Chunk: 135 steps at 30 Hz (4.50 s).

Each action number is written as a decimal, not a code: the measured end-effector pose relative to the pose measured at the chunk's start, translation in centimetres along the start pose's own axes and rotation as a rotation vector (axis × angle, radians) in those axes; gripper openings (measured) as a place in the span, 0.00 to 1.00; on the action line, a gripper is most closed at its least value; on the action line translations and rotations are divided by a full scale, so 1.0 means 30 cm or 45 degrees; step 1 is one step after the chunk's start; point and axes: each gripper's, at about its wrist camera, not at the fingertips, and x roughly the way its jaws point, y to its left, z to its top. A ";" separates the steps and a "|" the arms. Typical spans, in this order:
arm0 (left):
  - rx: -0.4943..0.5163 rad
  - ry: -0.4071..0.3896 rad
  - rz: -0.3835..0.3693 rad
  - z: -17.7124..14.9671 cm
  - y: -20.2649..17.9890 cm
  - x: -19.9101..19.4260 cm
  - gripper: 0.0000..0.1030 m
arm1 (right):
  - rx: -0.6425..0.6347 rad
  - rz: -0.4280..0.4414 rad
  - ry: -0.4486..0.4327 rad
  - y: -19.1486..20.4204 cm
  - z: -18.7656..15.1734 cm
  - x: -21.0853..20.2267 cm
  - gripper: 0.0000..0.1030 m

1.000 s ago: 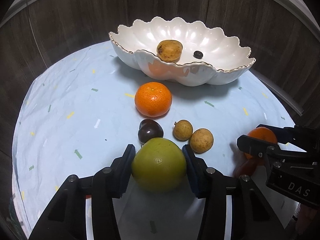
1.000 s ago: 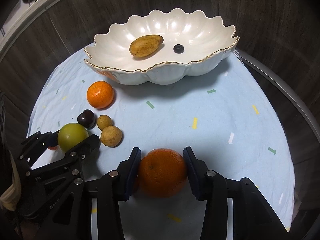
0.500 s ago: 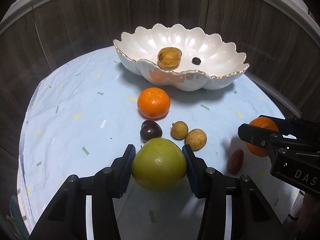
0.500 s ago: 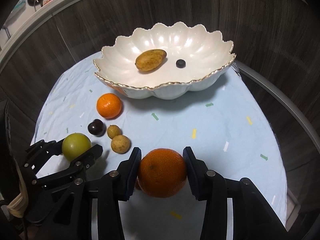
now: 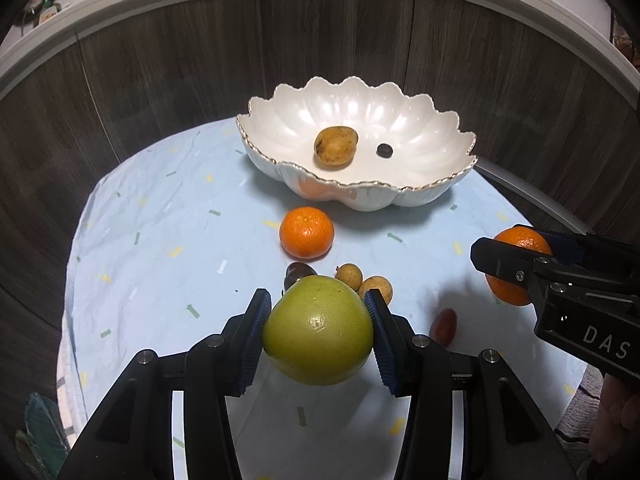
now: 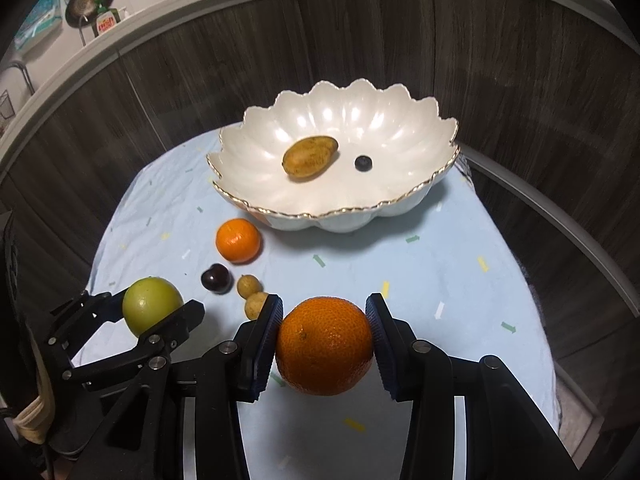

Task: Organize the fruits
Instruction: 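Lift the pomelo and orange and carry both over the white bowl, then open the left gripper dropping the pomelo while the right releases the orange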

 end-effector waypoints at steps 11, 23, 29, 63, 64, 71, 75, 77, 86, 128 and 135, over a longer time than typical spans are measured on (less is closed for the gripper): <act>0.011 -0.039 0.008 0.052 -0.022 -0.074 0.46 | 0.009 0.013 -0.072 -0.010 0.032 -0.076 0.43; 0.020 -0.105 0.021 0.141 -0.029 -0.143 0.46 | 0.014 0.016 -0.141 -0.024 0.101 -0.133 0.43; 0.024 -0.125 0.023 0.186 -0.030 -0.155 0.46 | 0.011 0.018 -0.169 -0.026 0.140 -0.148 0.43; 0.031 -0.176 0.001 0.414 -0.048 -0.084 0.46 | 0.017 -0.007 -0.242 -0.104 0.345 -0.113 0.43; 0.029 -0.176 0.001 0.419 -0.046 -0.078 0.46 | 0.017 -0.008 -0.242 -0.106 0.349 -0.110 0.43; 0.014 -0.167 0.001 0.453 -0.023 -0.031 0.46 | 0.023 -0.015 -0.235 -0.121 0.383 -0.069 0.43; 0.004 -0.160 0.001 0.467 -0.009 -0.001 0.46 | 0.021 -0.019 -0.228 -0.126 0.400 -0.043 0.43; 0.003 -0.154 0.000 0.472 -0.007 0.016 0.46 | 0.020 -0.019 -0.221 -0.129 0.409 -0.027 0.43; -0.005 -0.138 0.002 0.503 0.008 0.097 0.46 | 0.021 -0.018 -0.204 -0.133 0.440 0.037 0.43; -0.060 -0.131 0.082 0.530 0.077 0.152 0.86 | 0.058 -0.075 -0.208 -0.162 0.473 0.143 0.79; -0.080 -0.152 0.109 0.536 0.093 0.108 0.93 | 0.058 -0.098 -0.246 -0.152 0.474 0.094 0.88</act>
